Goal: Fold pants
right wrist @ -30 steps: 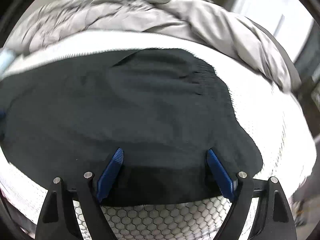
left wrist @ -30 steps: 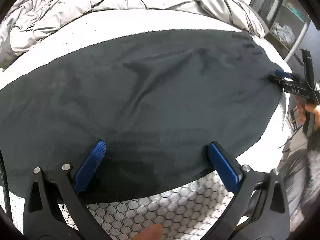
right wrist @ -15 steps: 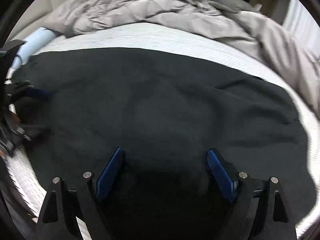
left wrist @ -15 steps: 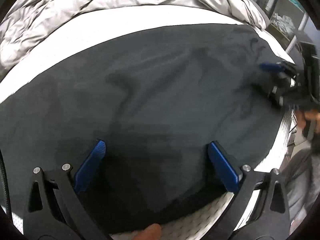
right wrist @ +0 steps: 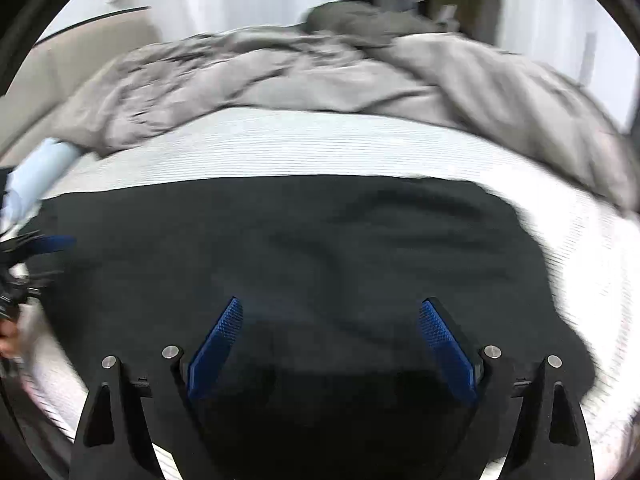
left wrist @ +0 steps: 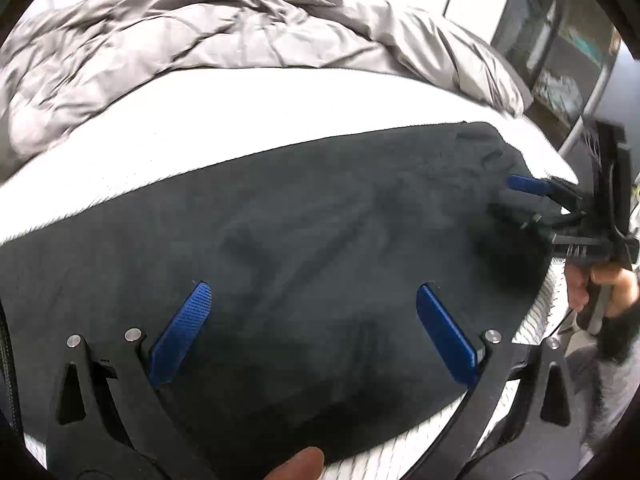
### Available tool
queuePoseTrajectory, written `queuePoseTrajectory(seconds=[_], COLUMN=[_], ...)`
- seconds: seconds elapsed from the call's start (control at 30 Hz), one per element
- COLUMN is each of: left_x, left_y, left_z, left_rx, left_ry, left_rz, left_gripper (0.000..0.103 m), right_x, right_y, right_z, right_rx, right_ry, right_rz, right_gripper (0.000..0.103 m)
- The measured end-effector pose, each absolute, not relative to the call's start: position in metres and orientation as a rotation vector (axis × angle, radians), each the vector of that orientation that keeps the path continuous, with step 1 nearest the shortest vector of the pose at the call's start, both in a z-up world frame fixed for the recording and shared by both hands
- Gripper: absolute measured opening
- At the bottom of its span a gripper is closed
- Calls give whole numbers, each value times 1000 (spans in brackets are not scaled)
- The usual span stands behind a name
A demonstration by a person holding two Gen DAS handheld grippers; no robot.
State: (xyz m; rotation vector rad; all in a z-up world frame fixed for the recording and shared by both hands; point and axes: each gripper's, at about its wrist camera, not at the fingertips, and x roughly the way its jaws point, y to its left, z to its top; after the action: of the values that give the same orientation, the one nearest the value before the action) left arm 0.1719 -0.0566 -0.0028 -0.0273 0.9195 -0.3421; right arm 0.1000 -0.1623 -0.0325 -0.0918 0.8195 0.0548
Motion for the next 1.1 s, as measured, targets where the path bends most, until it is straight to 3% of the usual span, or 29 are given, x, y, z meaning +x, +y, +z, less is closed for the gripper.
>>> queuePoseTrajectory(seconds=[0.17, 0.23, 0.4, 0.57, 0.83, 1.0, 1.1], left_x=[209, 207, 200, 196, 209, 240, 237], left_y=[-64, -58, -28, -15, -7, -2, 9], left_z=[-45, -48, -46, -42, -2, -42, -57], left_rx=[43, 34, 17, -18, -158, -155, -142], left_ry=[1102, 1080, 1064, 1048, 911, 982, 987], left_rz=[-277, -293, -287, -284, -317, -262, -281], left_gripper=[102, 102, 102, 102, 102, 102, 101], right_x=[159, 166, 171, 161, 149, 197, 212], right_y=[-108, -108, -192, -282, -185, -110, -113], right_z=[-68, -78, -64, -52, -6, -55, -78], right_rx=[-293, -361, -474, -103, -164, -258, -384], right_ry=[955, 972, 912, 919, 776, 889, 918], right_rz=[148, 130, -244, -330, -128, 60, -33], right_gripper=[92, 92, 93, 96, 96, 95, 96])
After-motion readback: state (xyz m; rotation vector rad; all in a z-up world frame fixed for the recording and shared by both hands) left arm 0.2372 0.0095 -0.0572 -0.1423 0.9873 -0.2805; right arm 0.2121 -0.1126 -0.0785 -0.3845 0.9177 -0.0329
